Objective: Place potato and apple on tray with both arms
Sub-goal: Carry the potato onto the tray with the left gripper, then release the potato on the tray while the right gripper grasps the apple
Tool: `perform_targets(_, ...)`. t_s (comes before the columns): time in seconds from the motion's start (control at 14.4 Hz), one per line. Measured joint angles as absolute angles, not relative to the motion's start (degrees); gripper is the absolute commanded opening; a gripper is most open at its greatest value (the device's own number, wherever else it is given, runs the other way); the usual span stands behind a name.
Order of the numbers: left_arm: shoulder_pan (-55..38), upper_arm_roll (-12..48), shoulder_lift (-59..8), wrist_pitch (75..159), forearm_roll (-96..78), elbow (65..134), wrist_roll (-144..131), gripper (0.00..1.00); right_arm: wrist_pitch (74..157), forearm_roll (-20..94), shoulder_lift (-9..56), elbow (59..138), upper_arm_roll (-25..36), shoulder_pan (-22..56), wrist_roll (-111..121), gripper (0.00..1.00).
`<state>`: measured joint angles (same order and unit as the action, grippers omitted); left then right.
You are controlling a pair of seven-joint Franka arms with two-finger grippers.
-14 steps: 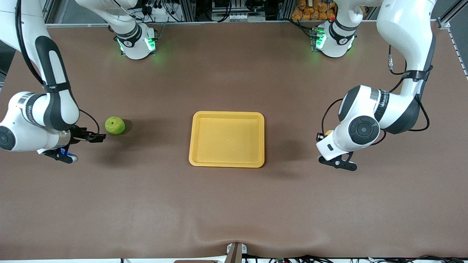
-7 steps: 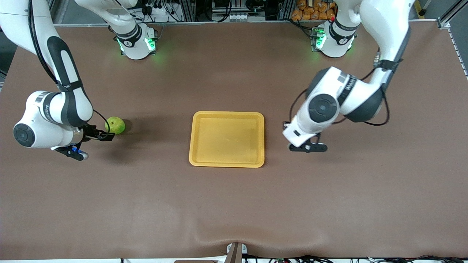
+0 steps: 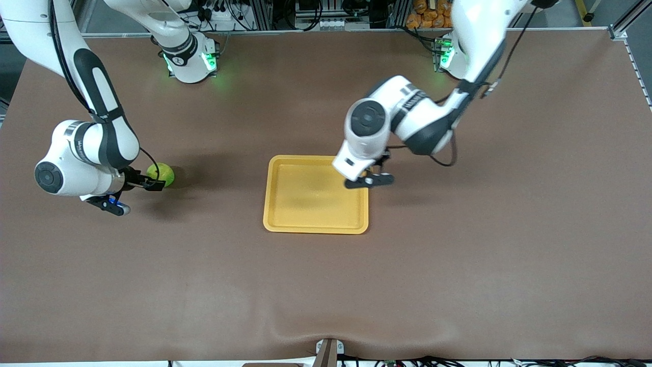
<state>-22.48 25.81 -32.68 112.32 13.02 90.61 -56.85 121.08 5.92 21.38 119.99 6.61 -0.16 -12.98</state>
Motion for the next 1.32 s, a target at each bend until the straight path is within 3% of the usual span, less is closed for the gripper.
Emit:
perform_targets(0.56,-27.7,24.7,-43.0,115.2,26.5,90.1,-63.4,0.00,128.0,5.9,21.3,125.2,6.4,2.9,-17.2,1.00)
perform_targets(0.62,-27.7,24.1,-43.3,115.2,27.5,90.0,-63.4,0.00,128.2,5.9,21.3,125.5,6.5,2.9,-17.2,0.84)
perform_targets(0.69,-27.6,23.4,-43.4,115.2,28.0,90.0,-63.4,0.00,128.6,5.9,21.3,125.8,6.5,2.9,-17.2,0.30)
perform_targets(0.76,-27.6,22.8,-43.5,115.2,28.1,89.9,-63.4,0.15,128.9,5.9,21.3,126.0,6.6,2.9,-17.2,0.02)
perform_targets(0.9,-27.6,21.9,-43.6,115.2,28.1,89.9,-63.4,1.00,128.9,5.9,20.8,126.1,6.7,2.8,-17.3,0.00)
perform_targets(1.11,-27.6,21.5,-43.8,115.2,28.2,89.8,-63.3,1.00,127.4,5.9,19.7,125.8,6.9,2.6,-17.3,0.00)
perform_targets(1.32,-27.5,21.1,-43.9,115.2,28.3,89.7,-63.2,1.00,115.8,5.9,17.7,119.7,7.0,2.6,-17.3,0.00)
